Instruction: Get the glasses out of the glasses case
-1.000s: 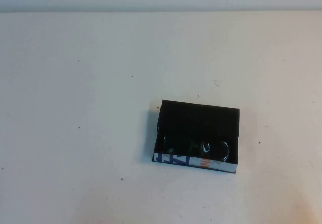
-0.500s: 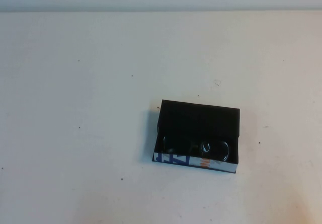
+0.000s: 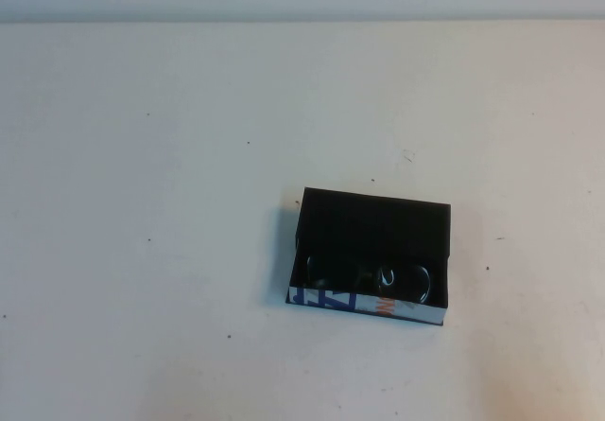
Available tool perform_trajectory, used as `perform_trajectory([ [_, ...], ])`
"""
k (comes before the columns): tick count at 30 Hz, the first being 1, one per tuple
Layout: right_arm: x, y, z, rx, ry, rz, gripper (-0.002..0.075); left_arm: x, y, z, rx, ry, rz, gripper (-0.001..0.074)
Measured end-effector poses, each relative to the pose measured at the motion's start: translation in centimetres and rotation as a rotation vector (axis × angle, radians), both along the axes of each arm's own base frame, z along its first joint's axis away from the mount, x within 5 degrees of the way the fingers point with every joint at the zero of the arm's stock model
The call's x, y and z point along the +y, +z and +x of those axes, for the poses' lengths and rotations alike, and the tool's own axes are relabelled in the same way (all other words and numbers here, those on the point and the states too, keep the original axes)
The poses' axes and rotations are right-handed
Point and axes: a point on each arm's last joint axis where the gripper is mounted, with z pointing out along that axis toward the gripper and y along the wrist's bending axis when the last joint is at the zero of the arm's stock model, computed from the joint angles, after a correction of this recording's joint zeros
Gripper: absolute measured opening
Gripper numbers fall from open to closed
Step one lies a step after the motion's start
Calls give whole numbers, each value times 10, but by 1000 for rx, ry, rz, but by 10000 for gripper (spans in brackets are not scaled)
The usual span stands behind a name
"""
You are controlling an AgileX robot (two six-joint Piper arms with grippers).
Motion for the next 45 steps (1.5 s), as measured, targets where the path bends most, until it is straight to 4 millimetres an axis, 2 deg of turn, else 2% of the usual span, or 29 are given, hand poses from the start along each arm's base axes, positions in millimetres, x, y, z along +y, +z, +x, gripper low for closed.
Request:
perform_trajectory([
  [3,0,0,0,-1,-2,4,-18,0,0,0,0,0,0,-5],
  [16,4,-1,-2,-32,79,-234,-18,0,0,0,0,0,0,-4],
  [18,7,13,-3,-73,129,-325,-18,0,0,0,0,0,0,-4],
  [24,12,91,3,-246,240,-721,-18,0,0,0,0,0,0,-4],
  [26,15,115,16,-241,306,-844,-18,0,0,0,0,0,0,-4],
  [29,18,140,36,-235,428,-1030,-18,0,0,0,0,0,0,-4],
  [34,26,160,88,-238,711,-1260,-18,0,0,0,0,0,0,-4],
  [37,30,162,124,-230,840,-1307,-18,0,0,0,0,0,0,-4],
  [40,39,151,163,-196,969,-1308,-18,0,0,0,0,0,0,-4],
  [45,73,134,209,-186,1208,-1326,-18,0,0,0,0,0,0,-4],
])
